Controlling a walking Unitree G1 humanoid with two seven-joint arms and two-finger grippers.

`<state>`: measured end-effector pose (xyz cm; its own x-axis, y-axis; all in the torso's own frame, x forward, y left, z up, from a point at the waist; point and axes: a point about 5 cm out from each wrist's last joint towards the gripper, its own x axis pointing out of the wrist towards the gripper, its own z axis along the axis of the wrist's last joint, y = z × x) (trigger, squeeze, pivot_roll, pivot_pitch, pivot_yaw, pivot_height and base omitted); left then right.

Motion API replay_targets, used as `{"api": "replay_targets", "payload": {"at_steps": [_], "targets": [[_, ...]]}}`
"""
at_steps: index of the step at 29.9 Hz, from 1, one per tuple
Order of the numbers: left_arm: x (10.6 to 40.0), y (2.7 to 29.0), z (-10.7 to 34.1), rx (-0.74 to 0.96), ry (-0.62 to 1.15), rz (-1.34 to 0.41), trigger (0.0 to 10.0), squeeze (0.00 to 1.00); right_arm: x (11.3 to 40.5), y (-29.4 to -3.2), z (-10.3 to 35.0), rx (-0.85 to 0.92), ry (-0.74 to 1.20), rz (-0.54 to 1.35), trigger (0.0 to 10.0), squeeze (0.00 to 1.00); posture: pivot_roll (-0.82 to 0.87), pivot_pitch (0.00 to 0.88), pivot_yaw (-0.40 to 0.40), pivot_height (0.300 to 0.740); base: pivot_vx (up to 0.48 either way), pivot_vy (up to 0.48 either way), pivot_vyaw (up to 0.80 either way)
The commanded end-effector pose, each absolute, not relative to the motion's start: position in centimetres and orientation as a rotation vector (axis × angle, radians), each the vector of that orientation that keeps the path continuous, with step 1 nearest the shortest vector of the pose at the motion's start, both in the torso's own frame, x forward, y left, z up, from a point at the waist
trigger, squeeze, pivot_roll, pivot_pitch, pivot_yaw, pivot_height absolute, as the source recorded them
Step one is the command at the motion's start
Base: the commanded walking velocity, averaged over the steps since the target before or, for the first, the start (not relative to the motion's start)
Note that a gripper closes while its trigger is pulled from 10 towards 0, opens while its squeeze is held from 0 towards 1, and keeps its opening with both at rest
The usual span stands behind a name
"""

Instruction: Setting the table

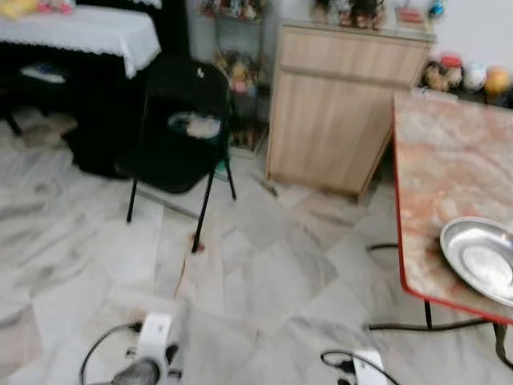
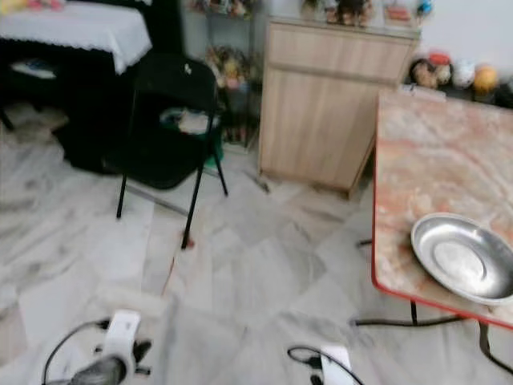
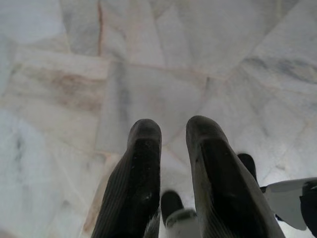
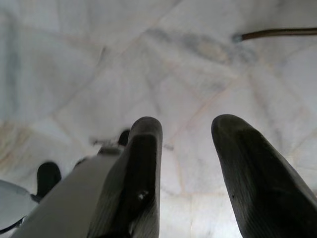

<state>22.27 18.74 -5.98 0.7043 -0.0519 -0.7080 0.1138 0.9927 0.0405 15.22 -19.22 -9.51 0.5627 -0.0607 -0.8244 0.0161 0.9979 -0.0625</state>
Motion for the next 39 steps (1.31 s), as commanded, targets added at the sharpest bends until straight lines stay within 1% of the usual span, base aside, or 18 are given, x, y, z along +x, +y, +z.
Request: {"api": "replay_targets", "payload": {"at_steps": [1,8,16,20,27,29,39], "targets": [[21.7,19.4,-6.2,0.087,0.805,-0.077,10.0,0.0,15.3,-19.0,-9.5,-0.043,0.966,-0.041,10.0,0.0,0.06,0.0,-0.029,0.74,0.0,0.0,-0.6],[21.6,19.4,-6.3,0.088,0.808,-0.08,10.0,0.0,15.3,-19.4,-9.4,-0.04,0.961,-0.043,10.0,0.0,0.06,0.0,-0.029,0.74,0.0,0.0,-0.6],[21.6,19.2,-6.4,0.094,0.814,-0.087,10.0,0.0,15.6,-19.3,-9.3,-0.037,0.953,-0.041,10.0,0.0,0.06,0.0,-0.028,0.74,0.0,0.0,-0.59],[21.6,19.2,-6.4,0.096,0.814,-0.089,10.0,0.0,16.0,-18.3,-9.3,-0.039,0.956,-0.022,10.0,0.0,0.06,0.0,-0.028,0.74,0.0,0.0,0.0],[21.5,19.3,-6.4,0.113,0.822,-0.09,10.0,0.0,15.8,-18.0,-9.4,-0.023,0.954,-0.022,10.0,0.0,0.06,0.0,-0.027,0.74,0.0,0.0,0.0],[21.3,19.5,-6.6,0.133,0.85,-0.093,10.0,0.0,15.7,-17.6,-9.5,-0.016,0.958,-0.013,10.0,0.0,0.06,0.0,-0.026,0.74,0.0,0.0,0.0],[21.0,19.6,-6.8,0.134,0.864,-0.086,10.0,0.0,15.6,-17.4,-9.5,-0.014,0.96,-0.006,10.0,0.0,0.06,0.0,-0.026,0.74,0.0,0.0,0.0]]}}
